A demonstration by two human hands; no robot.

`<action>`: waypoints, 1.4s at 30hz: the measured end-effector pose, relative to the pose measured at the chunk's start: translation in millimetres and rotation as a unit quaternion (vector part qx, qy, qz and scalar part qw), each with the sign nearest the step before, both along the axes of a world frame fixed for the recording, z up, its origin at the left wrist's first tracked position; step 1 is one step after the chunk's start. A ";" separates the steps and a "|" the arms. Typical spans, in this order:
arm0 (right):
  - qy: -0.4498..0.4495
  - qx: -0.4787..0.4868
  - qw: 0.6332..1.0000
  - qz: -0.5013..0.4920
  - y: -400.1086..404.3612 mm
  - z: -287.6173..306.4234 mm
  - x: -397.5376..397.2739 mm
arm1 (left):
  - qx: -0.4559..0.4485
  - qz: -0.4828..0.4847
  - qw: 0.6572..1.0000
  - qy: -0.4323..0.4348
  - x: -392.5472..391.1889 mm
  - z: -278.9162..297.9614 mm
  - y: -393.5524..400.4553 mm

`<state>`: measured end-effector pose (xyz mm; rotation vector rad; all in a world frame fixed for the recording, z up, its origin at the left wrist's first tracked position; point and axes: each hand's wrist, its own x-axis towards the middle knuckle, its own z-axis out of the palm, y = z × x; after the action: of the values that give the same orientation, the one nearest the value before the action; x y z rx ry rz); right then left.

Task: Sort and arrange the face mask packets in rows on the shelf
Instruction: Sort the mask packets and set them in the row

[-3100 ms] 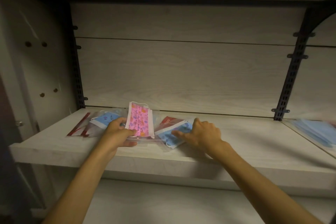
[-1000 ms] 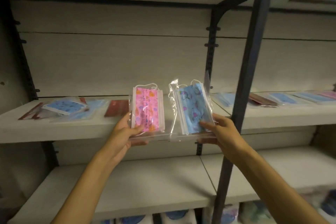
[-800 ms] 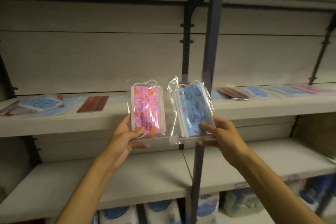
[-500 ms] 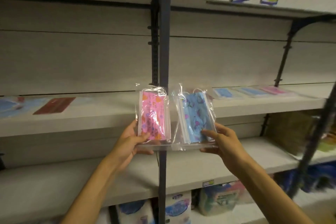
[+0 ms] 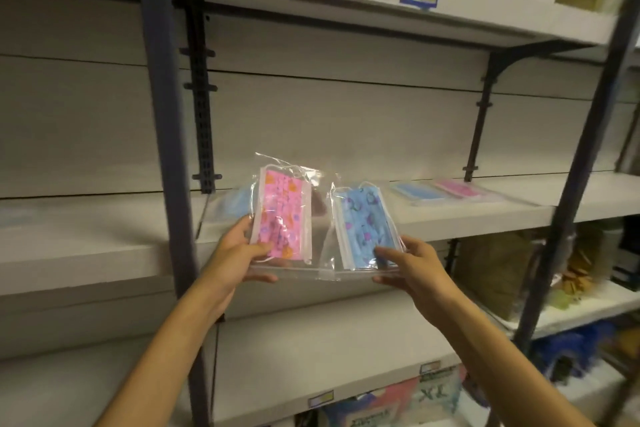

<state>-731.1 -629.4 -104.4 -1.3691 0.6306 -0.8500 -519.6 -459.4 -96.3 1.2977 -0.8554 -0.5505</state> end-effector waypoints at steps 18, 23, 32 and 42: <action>0.061 0.016 0.998 0.005 -208.3 27.2 44.7 | 0.018 0.112 0.994 0.007 16.2 38.1 -155.0; 0.071 0.005 0.997 0.014 -240.6 38.6 65.2 | 0.008 0.127 0.992 0.008 15.0 41.5 -180.1; 0.248 -0.214 0.945 -0.013 -279.2 33.7 116.8 | -0.003 0.157 0.987 0.027 5.9 44.9 -210.0; 0.337 -0.401 0.850 -0.056 -307.5 29.0 115.9 | 0.005 0.145 0.989 0.018 -11.4 44.4 -262.0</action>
<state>-615.2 -936.8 -75.5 -2.4730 0.9471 -0.7359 -530.9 -721.3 -51.9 1.3882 -0.6186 -0.3467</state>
